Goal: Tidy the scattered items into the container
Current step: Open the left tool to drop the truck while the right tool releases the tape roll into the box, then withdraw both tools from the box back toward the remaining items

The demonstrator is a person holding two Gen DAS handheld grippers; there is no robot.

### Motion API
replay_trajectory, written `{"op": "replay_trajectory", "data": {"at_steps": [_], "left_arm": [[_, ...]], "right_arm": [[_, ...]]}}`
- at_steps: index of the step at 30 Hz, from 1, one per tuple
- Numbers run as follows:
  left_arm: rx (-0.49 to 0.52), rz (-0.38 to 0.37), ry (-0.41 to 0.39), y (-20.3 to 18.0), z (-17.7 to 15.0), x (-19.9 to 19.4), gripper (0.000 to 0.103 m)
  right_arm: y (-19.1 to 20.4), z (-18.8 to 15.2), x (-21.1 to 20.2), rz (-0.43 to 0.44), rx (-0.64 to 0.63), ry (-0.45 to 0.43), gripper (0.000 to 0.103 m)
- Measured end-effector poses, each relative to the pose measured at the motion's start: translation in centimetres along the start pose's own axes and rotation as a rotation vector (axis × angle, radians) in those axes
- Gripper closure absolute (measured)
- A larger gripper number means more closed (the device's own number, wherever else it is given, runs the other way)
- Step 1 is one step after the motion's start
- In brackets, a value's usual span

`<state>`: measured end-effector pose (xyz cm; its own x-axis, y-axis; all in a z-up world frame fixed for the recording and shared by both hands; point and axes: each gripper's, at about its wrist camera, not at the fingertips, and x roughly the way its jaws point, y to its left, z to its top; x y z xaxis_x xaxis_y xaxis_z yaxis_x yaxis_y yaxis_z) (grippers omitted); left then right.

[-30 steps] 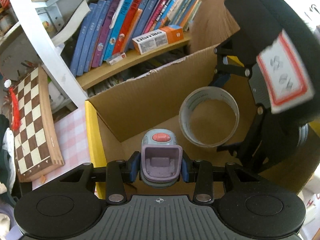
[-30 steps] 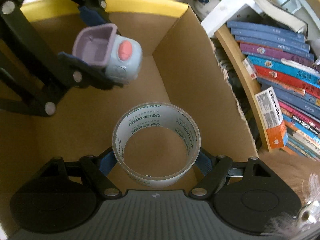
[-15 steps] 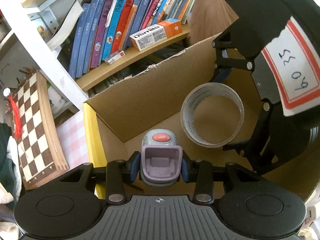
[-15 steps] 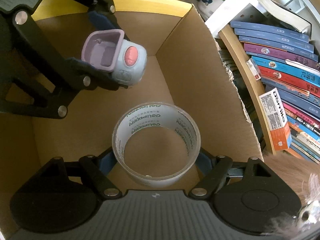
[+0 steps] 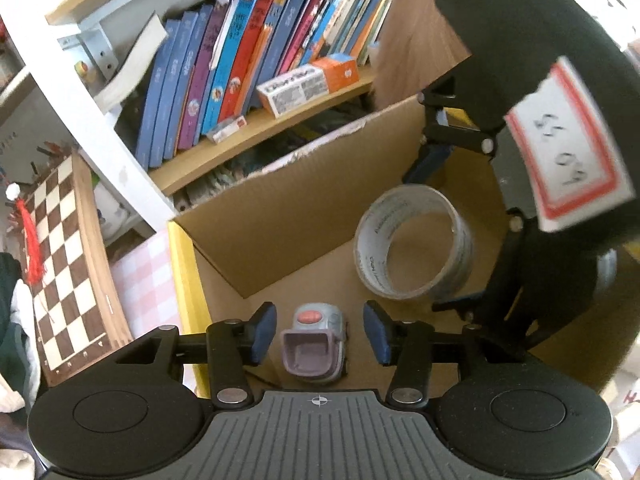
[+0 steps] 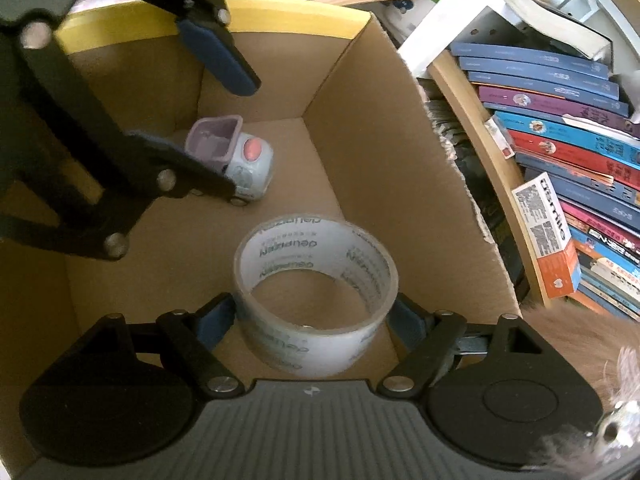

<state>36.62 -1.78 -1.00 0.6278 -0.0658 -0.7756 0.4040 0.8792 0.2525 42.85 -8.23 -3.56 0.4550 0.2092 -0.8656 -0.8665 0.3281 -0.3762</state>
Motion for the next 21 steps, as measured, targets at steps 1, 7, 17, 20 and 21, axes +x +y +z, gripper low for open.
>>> {"op": "replay_trajectory", "data": {"at_steps": [1,7,17,20,21], "left_arm": [[-0.002,0.0,-0.008,0.0,0.0,-0.3,0.054],[-0.02,0.01,-0.061,-0.3,-0.1,-2.5,0.053],[-0.08,0.058,-0.213,-1.6,-1.0,-8.5,0.03],[-0.107,0.079,-0.26,-2.0,-1.8,-10.5,0.024],[-0.118,0.084,-0.274,-2.0,-2.0,-11.2,0.023]], "right_arm": [[0.0,0.0,-0.3,-0.005,0.002,-0.008,0.009],[-0.8,-0.4,-2.6,-0.022,0.043,-0.058,0.008],[0.2,-2.4,-9.6,-0.077,0.197,-0.207,0.008],[1.6,-3.1,-12.2,-0.11,0.23,-0.269,0.008],[2.0,-3.2,-12.9,-0.12,0.241,-0.287,0.008]]}}
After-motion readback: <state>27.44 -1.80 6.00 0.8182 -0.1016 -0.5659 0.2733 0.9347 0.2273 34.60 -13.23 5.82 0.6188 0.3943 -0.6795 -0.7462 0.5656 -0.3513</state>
